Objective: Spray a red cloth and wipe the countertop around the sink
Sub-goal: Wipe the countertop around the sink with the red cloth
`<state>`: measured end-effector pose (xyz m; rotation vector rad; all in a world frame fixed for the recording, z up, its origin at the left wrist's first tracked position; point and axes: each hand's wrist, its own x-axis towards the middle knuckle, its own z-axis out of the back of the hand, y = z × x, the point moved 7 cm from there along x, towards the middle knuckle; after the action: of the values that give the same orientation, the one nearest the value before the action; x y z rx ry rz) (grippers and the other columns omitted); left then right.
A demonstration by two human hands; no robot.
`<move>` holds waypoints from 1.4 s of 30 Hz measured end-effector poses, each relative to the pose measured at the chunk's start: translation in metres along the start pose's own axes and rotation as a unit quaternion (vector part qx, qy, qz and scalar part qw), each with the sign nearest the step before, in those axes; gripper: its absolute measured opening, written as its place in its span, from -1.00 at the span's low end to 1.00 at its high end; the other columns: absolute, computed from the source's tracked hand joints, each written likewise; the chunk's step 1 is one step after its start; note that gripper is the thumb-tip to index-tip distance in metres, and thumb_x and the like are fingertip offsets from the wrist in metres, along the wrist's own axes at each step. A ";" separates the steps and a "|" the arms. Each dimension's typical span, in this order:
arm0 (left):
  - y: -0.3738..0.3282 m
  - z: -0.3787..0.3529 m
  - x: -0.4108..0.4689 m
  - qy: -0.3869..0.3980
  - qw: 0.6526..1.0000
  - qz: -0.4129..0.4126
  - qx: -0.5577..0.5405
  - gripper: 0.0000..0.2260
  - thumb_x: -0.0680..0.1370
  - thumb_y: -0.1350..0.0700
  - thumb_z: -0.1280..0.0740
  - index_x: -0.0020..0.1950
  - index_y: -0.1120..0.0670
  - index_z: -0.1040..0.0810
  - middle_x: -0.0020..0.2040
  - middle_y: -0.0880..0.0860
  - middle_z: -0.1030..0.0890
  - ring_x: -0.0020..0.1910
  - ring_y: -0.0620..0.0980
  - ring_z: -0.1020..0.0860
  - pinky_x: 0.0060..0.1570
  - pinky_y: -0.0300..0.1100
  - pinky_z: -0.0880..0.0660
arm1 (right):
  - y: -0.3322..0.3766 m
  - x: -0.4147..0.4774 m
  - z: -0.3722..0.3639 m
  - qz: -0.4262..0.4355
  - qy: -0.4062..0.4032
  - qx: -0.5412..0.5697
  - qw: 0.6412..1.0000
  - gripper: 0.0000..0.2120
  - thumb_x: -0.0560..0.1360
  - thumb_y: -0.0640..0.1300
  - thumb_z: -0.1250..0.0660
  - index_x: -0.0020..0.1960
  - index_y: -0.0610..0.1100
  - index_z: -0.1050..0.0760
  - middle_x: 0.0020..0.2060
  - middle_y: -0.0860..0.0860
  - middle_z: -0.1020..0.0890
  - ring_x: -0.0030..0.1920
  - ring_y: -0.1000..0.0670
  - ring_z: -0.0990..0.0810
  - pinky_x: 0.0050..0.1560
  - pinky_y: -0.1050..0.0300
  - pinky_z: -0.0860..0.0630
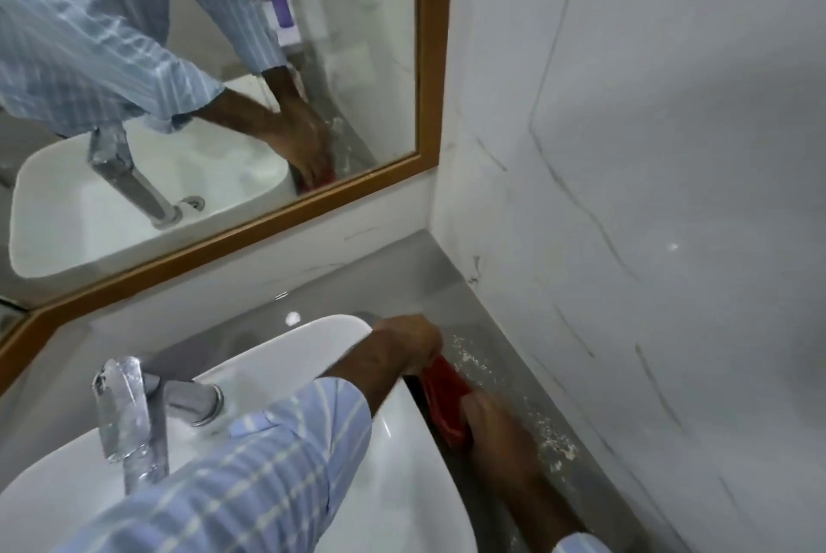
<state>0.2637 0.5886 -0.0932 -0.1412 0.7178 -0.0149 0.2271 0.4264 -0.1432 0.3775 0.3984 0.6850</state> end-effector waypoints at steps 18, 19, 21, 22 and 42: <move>0.043 -0.039 -0.070 -0.367 0.878 0.267 -0.151 -0.24 0.62 -0.31 0.18 0.70 0.10 -0.15 0.72 0.14 -0.13 0.72 0.20 -0.04 0.68 0.23 0.05 | 0.022 0.102 -0.059 0.158 0.059 -0.133 0.977 -0.31 0.70 0.26 0.18 0.70 -0.10 0.08 0.70 -0.04 0.03 0.69 -0.02 0.16 0.69 -0.09 0.09; 0.043 -0.039 -0.070 -0.373 0.878 0.262 -0.148 -0.24 0.62 -0.29 0.18 0.69 0.12 -0.18 0.71 0.16 -0.15 0.71 0.21 -0.06 0.68 0.24 0.03 | 0.012 0.108 -0.050 0.150 0.039 -0.139 0.978 -0.30 0.70 0.26 0.11 0.70 -0.12 0.06 0.70 -0.05 0.02 0.69 -0.02 0.14 0.69 -0.08 0.09; 0.045 -0.040 -0.069 -0.384 0.875 0.254 -0.148 -0.26 0.63 -0.26 0.16 0.68 0.13 -0.20 0.71 0.17 -0.17 0.71 0.21 -0.08 0.68 0.24 0.04 | -0.011 0.115 -0.031 0.130 0.013 -0.142 0.981 -0.30 0.71 0.23 0.04 0.69 -0.17 0.00 0.69 -0.08 -0.02 0.69 -0.07 0.06 0.68 -0.07 0.06; 0.046 -0.042 -0.068 -0.382 0.876 0.254 -0.147 -0.27 0.63 -0.26 0.16 0.68 0.13 -0.20 0.71 0.16 -0.17 0.71 0.21 -0.07 0.67 0.23 0.06 | -0.024 0.112 -0.025 0.118 0.007 -0.144 0.982 -0.31 0.71 0.22 0.04 0.68 -0.20 -0.04 0.69 -0.10 -0.07 0.69 -0.10 0.01 0.68 -0.07 0.03; 0.049 -0.049 -0.063 -0.372 0.882 0.256 -0.132 -0.33 0.66 -0.23 0.10 0.69 0.10 -0.15 0.73 0.15 -0.06 0.72 0.19 0.04 0.65 0.20 0.23 | -0.073 0.052 -0.019 0.009 -0.049 -0.170 0.984 -0.34 0.71 0.13 -0.06 0.67 -0.24 -0.09 0.66 -0.18 -0.19 0.67 -0.15 -0.14 0.63 -0.12 -0.17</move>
<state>0.1824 0.6348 -0.0950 -0.1976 -0.0384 0.6207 0.2936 0.4137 -0.2048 0.0897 0.1803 0.7335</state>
